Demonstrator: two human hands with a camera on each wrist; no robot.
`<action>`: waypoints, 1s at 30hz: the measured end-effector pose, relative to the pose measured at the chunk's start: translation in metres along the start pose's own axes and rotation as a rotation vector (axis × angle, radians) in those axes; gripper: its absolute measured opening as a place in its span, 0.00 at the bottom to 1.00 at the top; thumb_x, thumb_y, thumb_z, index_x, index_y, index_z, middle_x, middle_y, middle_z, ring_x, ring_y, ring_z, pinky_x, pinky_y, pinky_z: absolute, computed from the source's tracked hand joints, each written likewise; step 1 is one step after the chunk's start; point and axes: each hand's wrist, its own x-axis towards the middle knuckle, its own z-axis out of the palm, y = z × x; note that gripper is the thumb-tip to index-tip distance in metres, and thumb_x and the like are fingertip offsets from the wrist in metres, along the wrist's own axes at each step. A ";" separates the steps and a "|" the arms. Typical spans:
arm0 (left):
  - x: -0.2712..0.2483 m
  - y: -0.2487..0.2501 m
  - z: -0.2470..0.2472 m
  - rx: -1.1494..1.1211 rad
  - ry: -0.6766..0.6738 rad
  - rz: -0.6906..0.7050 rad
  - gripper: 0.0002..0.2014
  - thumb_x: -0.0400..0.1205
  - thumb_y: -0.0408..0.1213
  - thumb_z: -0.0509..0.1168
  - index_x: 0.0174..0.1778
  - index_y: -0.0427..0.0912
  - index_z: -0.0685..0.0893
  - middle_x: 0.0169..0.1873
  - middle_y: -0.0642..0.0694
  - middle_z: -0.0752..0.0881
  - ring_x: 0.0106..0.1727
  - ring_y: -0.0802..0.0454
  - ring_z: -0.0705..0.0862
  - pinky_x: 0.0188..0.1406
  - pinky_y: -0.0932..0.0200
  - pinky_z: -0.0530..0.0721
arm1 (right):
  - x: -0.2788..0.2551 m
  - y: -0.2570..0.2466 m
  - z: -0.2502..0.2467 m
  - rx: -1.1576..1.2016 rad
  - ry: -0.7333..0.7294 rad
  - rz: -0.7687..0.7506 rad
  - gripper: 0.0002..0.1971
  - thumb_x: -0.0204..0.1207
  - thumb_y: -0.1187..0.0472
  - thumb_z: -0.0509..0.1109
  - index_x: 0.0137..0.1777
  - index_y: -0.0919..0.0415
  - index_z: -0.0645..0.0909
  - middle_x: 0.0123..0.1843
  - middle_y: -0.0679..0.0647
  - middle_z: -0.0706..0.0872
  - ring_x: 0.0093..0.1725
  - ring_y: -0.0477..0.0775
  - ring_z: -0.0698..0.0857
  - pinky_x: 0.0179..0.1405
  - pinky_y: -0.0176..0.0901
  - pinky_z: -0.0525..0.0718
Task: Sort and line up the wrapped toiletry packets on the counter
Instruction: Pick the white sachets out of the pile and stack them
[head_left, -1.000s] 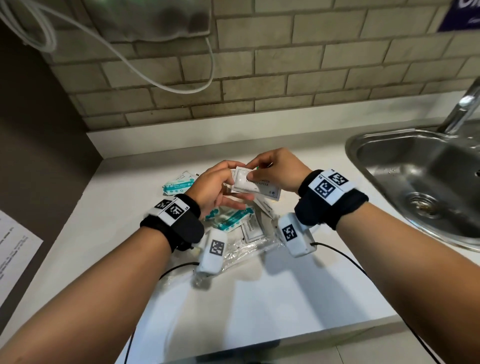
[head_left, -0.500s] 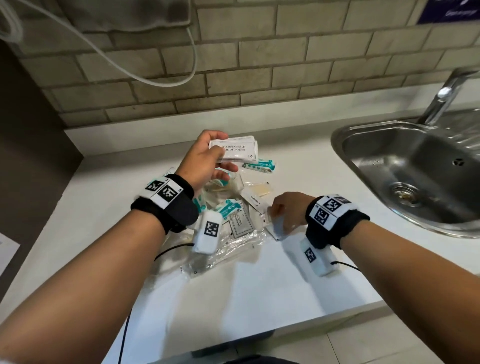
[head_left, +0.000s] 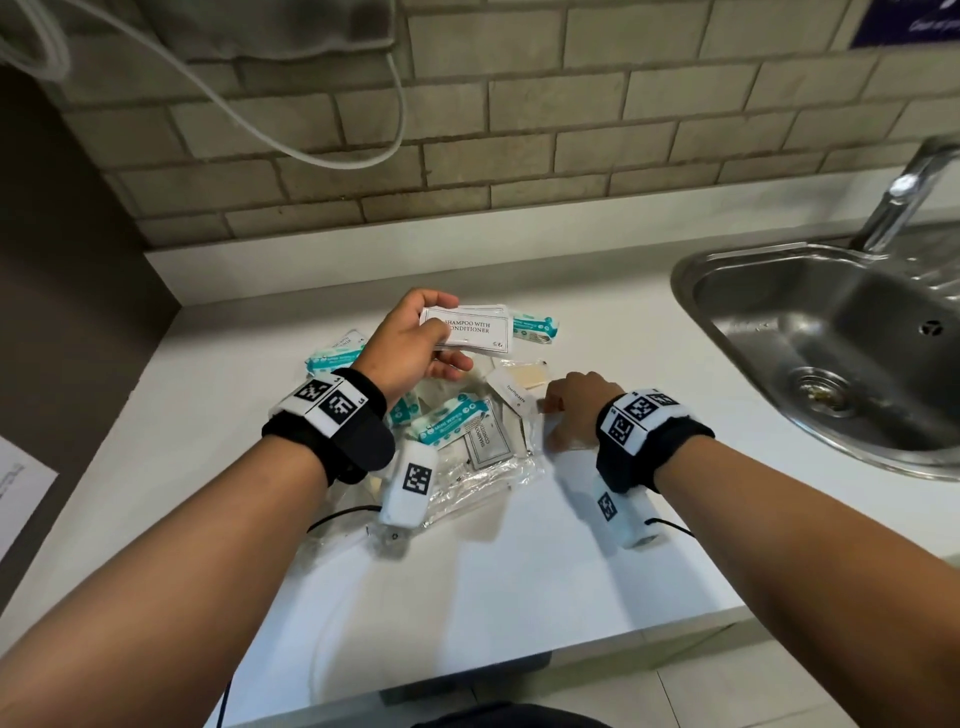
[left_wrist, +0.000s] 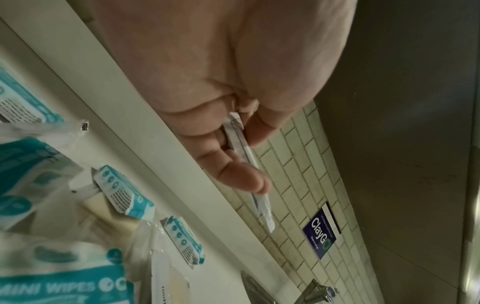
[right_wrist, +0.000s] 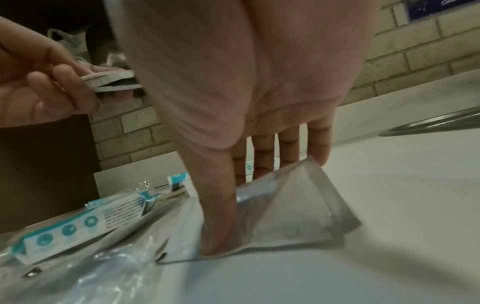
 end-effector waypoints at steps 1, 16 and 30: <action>-0.001 0.000 -0.001 0.001 0.002 -0.002 0.14 0.86 0.25 0.52 0.62 0.43 0.75 0.54 0.34 0.83 0.33 0.48 0.87 0.32 0.58 0.88 | 0.000 0.001 0.000 -0.014 0.005 0.002 0.21 0.67 0.51 0.76 0.61 0.53 0.82 0.55 0.52 0.85 0.58 0.58 0.84 0.55 0.47 0.85; -0.006 0.002 -0.018 -0.023 0.071 0.017 0.14 0.86 0.23 0.50 0.62 0.41 0.73 0.51 0.36 0.85 0.27 0.52 0.86 0.28 0.62 0.87 | 0.011 -0.057 0.013 0.182 -0.099 -0.041 0.37 0.74 0.42 0.71 0.74 0.65 0.63 0.64 0.58 0.80 0.55 0.57 0.83 0.43 0.44 0.78; -0.013 0.007 -0.059 -0.054 0.206 0.011 0.15 0.85 0.23 0.49 0.61 0.42 0.73 0.48 0.37 0.85 0.25 0.51 0.85 0.26 0.61 0.87 | 0.017 -0.060 -0.025 0.314 0.082 -0.015 0.08 0.74 0.57 0.71 0.44 0.61 0.79 0.48 0.58 0.85 0.46 0.58 0.82 0.41 0.42 0.78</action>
